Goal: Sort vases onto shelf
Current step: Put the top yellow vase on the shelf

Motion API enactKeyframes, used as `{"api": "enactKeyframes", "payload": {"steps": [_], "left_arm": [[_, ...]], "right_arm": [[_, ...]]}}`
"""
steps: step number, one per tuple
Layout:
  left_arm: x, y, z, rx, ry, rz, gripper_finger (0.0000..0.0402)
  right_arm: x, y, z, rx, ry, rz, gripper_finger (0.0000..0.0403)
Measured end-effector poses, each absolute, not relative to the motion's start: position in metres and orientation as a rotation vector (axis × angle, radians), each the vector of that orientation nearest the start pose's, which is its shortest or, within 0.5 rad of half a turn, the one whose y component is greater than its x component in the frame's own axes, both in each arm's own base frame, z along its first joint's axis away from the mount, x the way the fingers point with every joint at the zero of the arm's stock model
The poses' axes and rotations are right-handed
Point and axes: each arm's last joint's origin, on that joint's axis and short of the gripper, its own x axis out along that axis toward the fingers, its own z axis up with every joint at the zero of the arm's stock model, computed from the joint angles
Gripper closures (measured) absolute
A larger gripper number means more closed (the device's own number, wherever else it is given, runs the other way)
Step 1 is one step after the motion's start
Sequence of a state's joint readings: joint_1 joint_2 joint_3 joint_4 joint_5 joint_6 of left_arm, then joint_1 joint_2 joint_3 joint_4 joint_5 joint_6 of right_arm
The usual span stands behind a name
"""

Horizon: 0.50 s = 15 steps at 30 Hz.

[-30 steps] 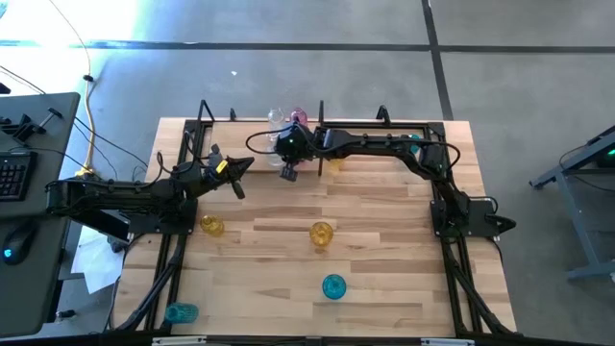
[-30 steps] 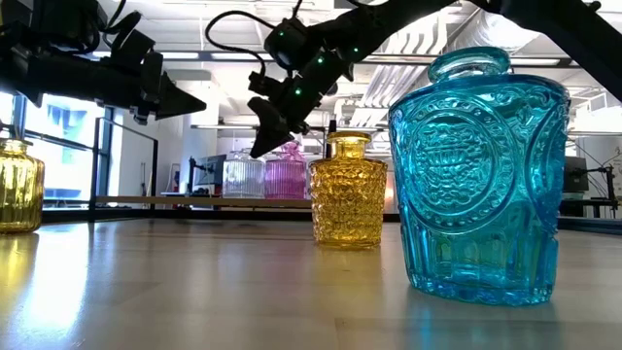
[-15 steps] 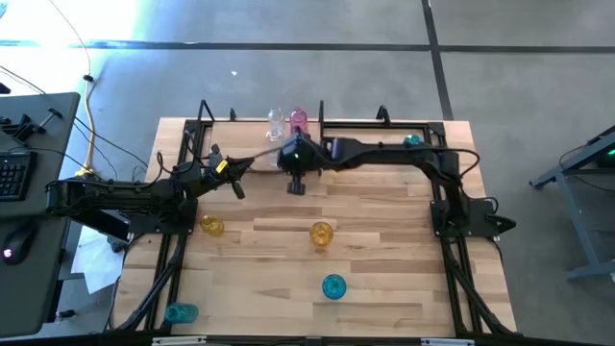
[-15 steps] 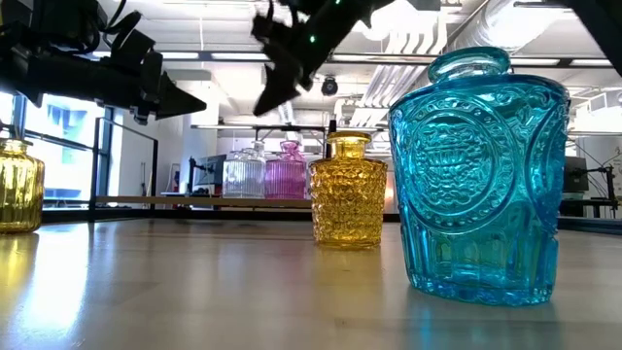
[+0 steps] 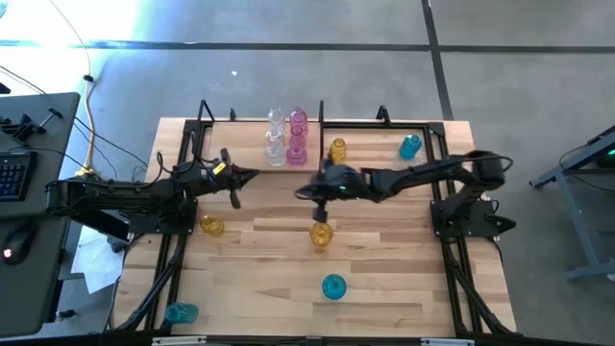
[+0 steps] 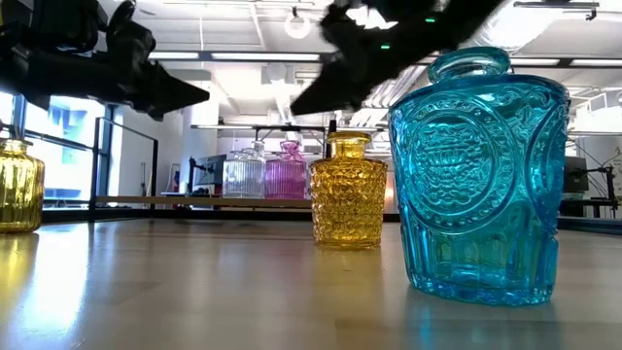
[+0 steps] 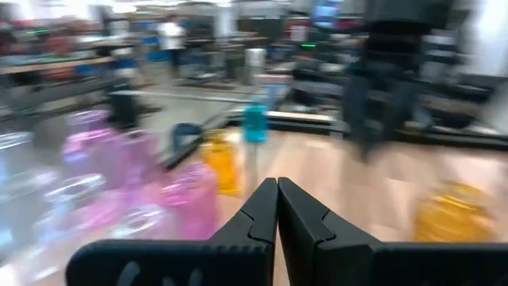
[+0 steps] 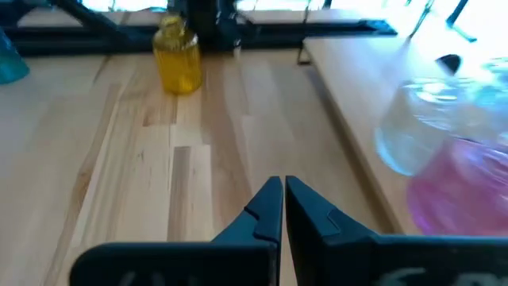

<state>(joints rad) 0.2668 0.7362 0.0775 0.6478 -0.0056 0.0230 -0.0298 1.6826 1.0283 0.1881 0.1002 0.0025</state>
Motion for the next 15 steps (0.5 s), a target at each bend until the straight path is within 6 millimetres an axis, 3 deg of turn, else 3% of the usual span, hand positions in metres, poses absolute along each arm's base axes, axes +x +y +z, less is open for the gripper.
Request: {"api": "enactKeyframes", "payload": {"steps": [6, 15], "left_arm": [[0.155, 0.035, 0.180, -0.006, 0.036, 0.062, 0.0398], [0.190, 0.021, 0.187, 0.015, 0.119, 0.002, 0.0387]], "right_arm": [[0.305, -0.009, 0.218, -0.019, 0.335, -0.166, 0.0403], [0.239, -0.027, 0.205, 0.028, 0.269, -0.326, 0.0403]]}}
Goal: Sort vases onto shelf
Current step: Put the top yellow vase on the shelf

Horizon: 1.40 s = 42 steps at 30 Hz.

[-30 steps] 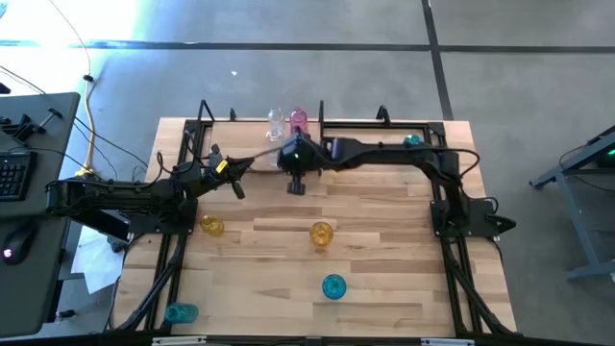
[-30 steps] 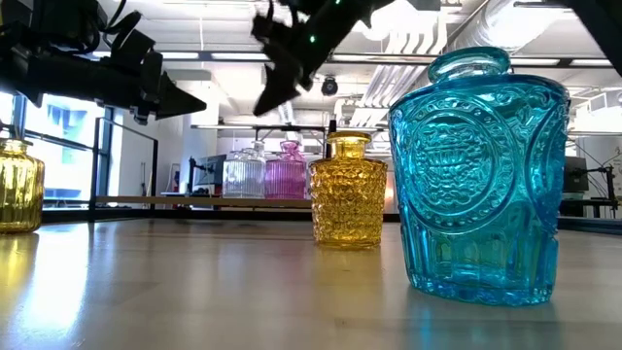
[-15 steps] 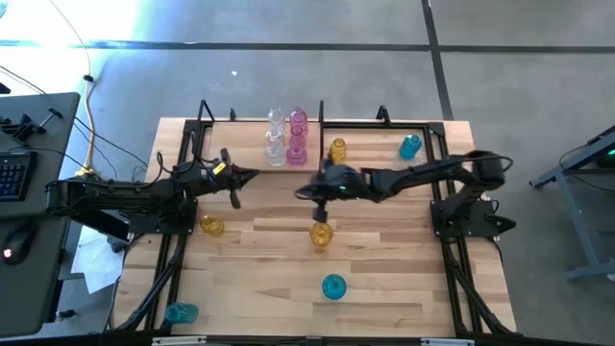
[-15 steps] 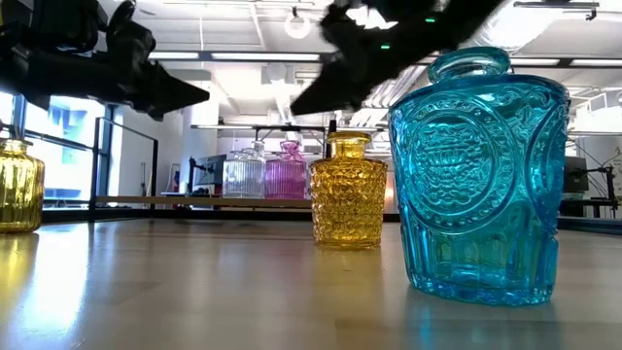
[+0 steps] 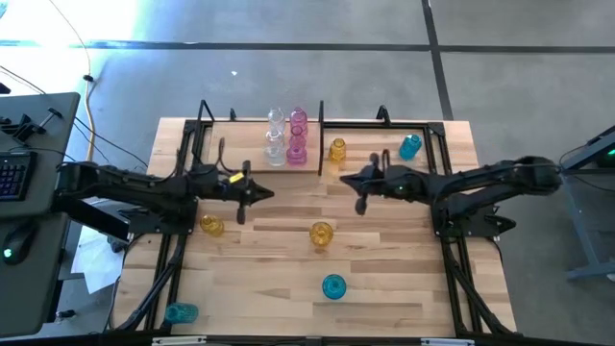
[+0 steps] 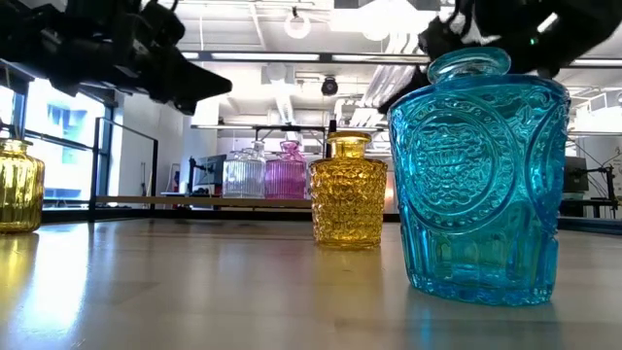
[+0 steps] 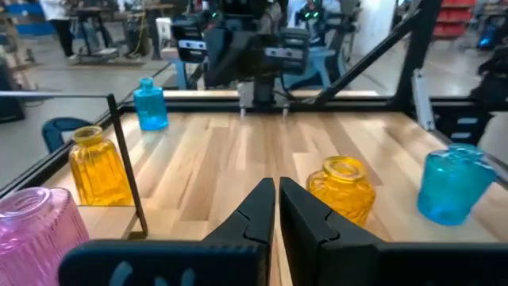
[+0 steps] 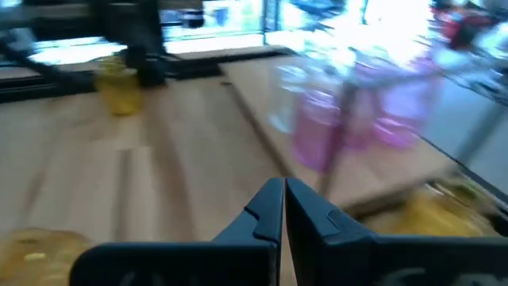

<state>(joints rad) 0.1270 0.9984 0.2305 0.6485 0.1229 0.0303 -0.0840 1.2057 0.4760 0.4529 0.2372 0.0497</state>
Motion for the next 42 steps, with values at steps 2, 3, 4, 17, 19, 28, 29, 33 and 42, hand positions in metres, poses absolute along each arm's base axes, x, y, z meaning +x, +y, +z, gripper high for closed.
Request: {"api": "enactKeyframes", "payload": {"steps": [2, 3, 4, 17, 19, 28, 29, 33, 42], "left_arm": [[0.196, 0.020, 0.187, 0.017, 0.135, 0.032, 0.0387], [0.199, 0.020, 0.187, 0.014, 0.141, 0.043, 0.0387], [0.201, 0.020, 0.188, -0.001, 0.146, 0.054, 0.0387], [0.204, 0.021, 0.188, -0.041, 0.148, 0.096, 0.0387], [0.204, 0.021, 0.189, -0.040, 0.146, 0.103, 0.0387], [0.204, 0.022, 0.189, -0.042, 0.145, 0.130, 0.0387], [0.204, 0.022, 0.189, -0.046, 0.145, 0.131, 0.0387], [0.204, 0.023, 0.188, -0.045, 0.144, 0.146, 0.0387], [0.204, 0.023, 0.189, -0.042, 0.140, 0.151, 0.0387]], "right_arm": [[0.232, -0.038, 0.201, 0.073, 0.269, -0.409, 0.0402], [0.229, -0.044, 0.199, 0.093, 0.267, -0.460, 0.0401], [0.227, -0.051, 0.198, 0.104, 0.270, -0.510, 0.0397], [0.242, -0.121, 0.186, 0.102, 0.363, -0.702, 0.0186], [0.246, -0.127, 0.187, 0.096, 0.373, -0.709, 0.0160], [0.246, -0.144, 0.184, 0.123, 0.393, -0.670, 0.0135], [0.246, -0.145, 0.182, 0.121, 0.401, -0.668, 0.0135], [0.248, -0.148, 0.175, 0.100, 0.422, -0.644, 0.0135], [0.254, -0.156, 0.167, 0.060, 0.381, -0.622, 0.0135]]}}
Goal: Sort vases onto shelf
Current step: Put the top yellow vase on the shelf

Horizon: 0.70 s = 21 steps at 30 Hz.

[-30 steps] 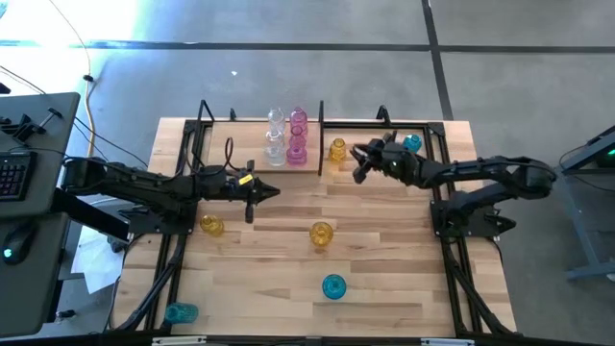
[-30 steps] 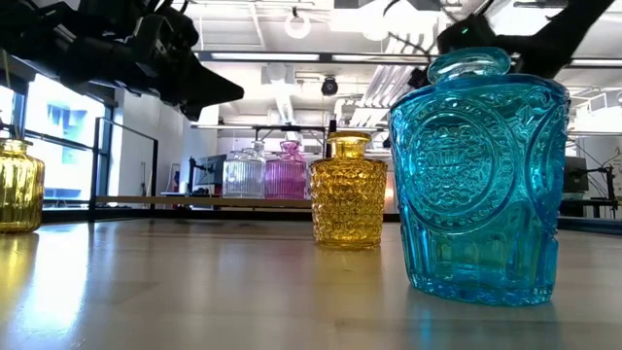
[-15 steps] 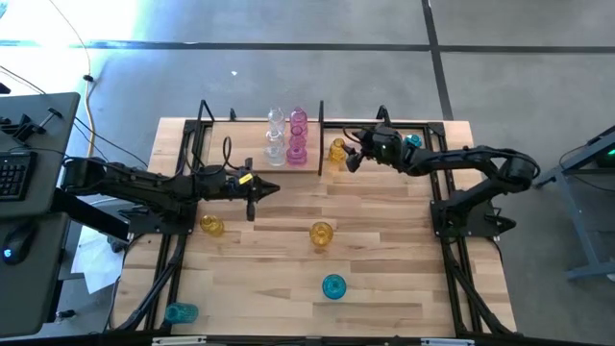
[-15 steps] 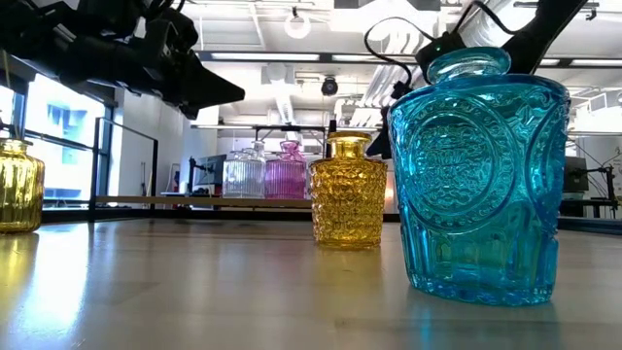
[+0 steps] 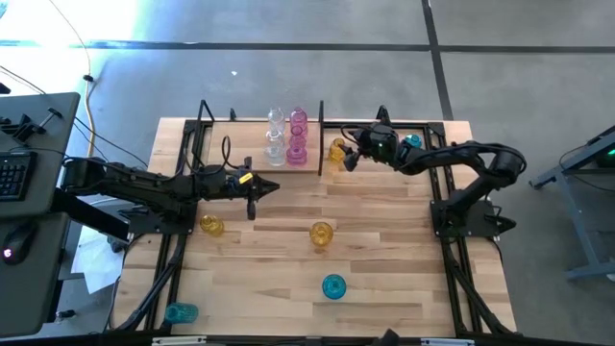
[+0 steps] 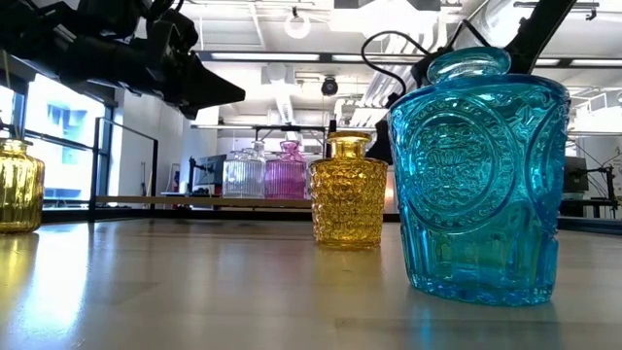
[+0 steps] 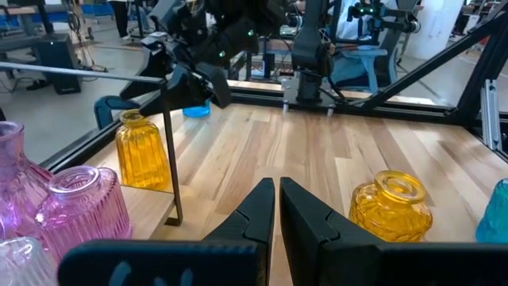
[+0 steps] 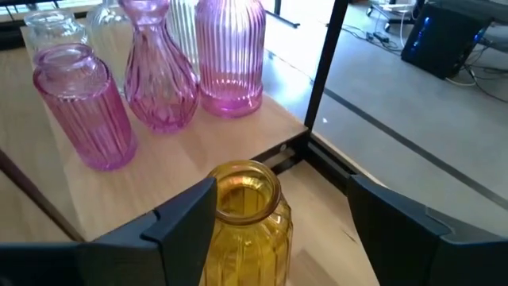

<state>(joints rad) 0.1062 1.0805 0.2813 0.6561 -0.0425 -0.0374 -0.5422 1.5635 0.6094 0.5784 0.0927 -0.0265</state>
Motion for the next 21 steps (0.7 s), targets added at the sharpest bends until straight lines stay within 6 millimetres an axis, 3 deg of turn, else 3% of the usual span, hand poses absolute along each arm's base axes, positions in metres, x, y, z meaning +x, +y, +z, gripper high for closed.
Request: {"api": "enactKeyframes", "payload": {"steps": [21], "left_arm": [[0.201, 0.040, 0.187, -0.019, 0.165, 0.229, 0.0387]], "right_arm": [[0.257, -0.161, 0.162, 0.068, 0.342, -0.514, 0.0135]]}}
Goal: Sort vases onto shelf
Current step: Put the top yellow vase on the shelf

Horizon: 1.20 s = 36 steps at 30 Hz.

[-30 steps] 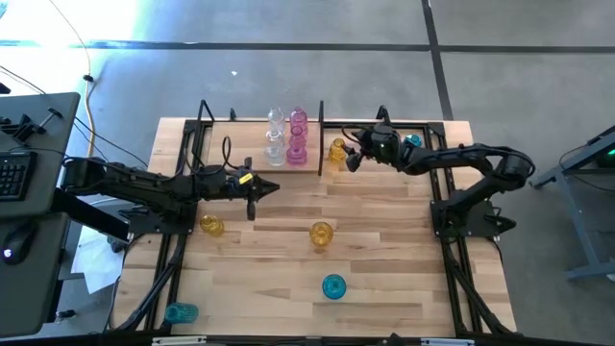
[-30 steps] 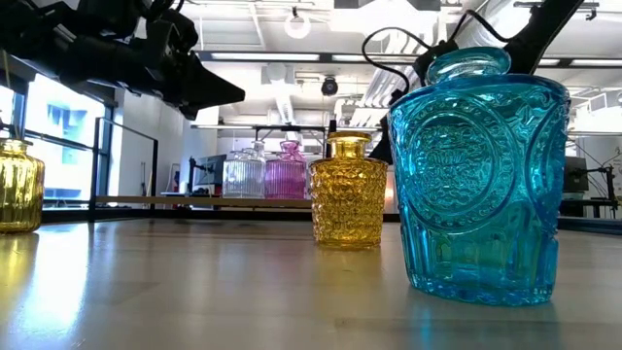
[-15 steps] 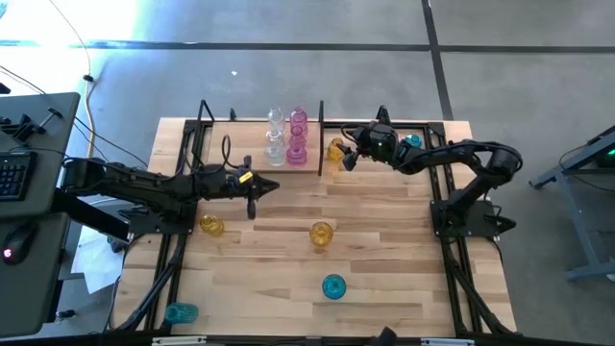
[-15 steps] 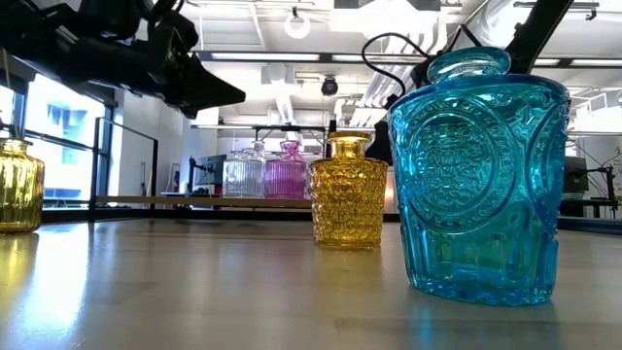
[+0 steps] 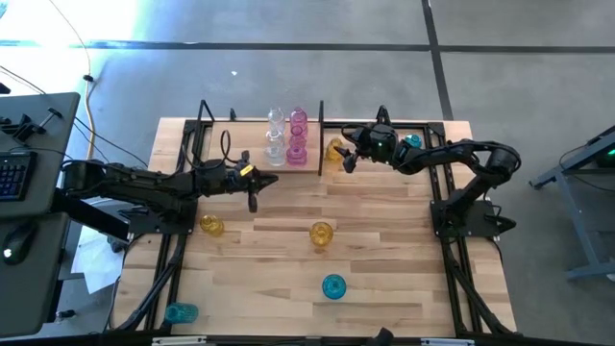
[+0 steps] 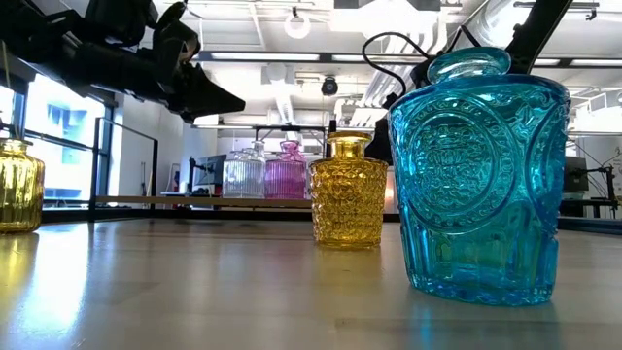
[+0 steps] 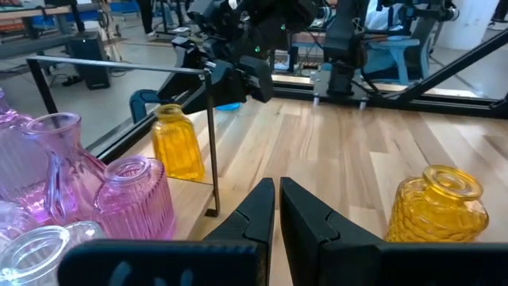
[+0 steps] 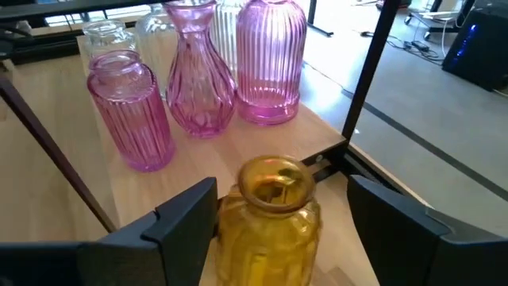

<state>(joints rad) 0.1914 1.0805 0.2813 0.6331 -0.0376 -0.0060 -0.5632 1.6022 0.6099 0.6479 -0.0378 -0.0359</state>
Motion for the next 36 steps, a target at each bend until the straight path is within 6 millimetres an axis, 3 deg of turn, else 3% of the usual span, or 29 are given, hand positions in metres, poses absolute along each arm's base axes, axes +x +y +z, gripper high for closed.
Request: {"api": "enactKeyframes", "payload": {"steps": [21, 31, 36], "left_arm": [[0.200, 0.047, 0.189, -0.019, 0.139, 0.265, 0.0387], [0.199, 0.049, 0.191, -0.006, 0.123, 0.319, 0.0401], [0.199, 0.052, 0.191, -0.007, 0.121, 0.336, 0.0401]], "right_arm": [[0.257, -0.163, 0.162, 0.056, 0.337, -0.499, 0.0135], [0.280, -0.166, 0.149, 0.049, 0.387, -0.465, 0.0136], [0.284, -0.164, 0.148, 0.037, 0.395, -0.492, 0.0173]]}}
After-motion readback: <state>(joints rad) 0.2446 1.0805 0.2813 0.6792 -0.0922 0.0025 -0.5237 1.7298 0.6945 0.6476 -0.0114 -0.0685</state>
